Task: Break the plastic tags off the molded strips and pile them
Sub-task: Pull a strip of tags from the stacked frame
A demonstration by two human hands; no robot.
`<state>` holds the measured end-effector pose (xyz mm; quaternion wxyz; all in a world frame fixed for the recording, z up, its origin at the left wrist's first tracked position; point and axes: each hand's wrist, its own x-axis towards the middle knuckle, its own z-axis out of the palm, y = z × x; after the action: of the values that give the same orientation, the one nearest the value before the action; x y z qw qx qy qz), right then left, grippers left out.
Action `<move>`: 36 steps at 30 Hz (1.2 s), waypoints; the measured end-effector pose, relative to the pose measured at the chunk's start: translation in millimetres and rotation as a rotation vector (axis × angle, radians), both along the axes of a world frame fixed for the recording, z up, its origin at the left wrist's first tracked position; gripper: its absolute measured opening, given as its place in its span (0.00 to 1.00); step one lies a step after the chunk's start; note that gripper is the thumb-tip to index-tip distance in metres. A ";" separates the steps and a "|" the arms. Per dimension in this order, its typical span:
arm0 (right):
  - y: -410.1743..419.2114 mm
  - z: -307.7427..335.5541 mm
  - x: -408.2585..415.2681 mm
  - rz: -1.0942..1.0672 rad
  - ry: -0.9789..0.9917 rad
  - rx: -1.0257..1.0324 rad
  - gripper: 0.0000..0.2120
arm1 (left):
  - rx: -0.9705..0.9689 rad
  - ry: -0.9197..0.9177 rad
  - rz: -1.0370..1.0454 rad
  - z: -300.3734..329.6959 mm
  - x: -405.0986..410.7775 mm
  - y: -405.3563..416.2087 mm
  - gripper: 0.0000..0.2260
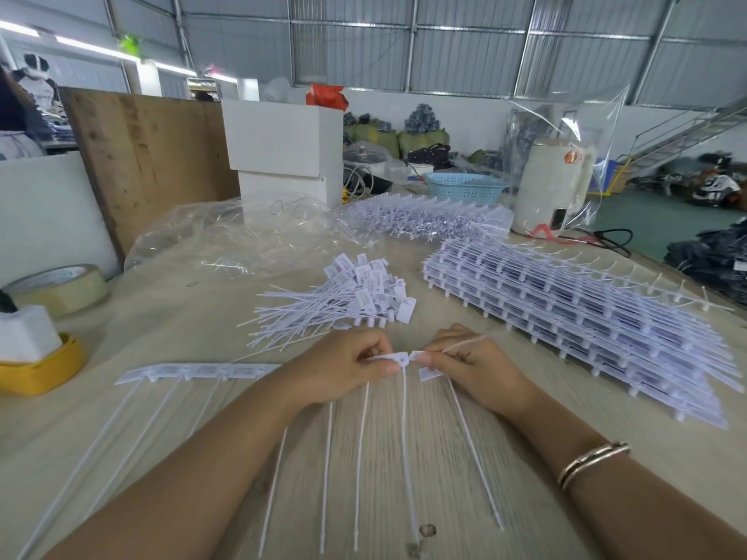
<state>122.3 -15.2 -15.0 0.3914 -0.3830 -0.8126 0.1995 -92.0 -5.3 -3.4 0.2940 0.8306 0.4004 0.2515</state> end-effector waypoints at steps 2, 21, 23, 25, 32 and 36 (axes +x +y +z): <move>-1.5 2.8 0.0 -0.011 0.064 -0.057 0.19 | 0.029 0.002 -0.003 1.4 2.9 -2.8 0.07; -7.9 13.4 7.5 -0.115 -0.008 -0.163 0.14 | 0.063 0.153 0.078 2.7 3.0 -10.9 0.07; -7.8 11.3 6.1 -0.114 -0.023 -0.175 0.17 | 0.100 0.145 0.062 3.1 2.8 -10.1 0.11; -7.7 10.2 8.2 -0.112 -0.013 -0.233 0.17 | 0.097 0.118 0.052 2.9 2.1 -9.3 0.14; -8.7 9.1 16.6 -0.105 -0.087 -0.233 0.23 | 0.139 0.016 0.143 -4.8 9.5 -7.2 0.14; -11.3 9.4 12.7 -0.092 -0.026 -0.099 0.20 | 0.163 0.006 0.132 -11.5 18.5 -11.1 0.15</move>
<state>135.0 -26.5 -5.6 0.3703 -0.4415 -0.7882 0.2160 -73.5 -16.4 -14.9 0.2070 0.8243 0.4334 0.2998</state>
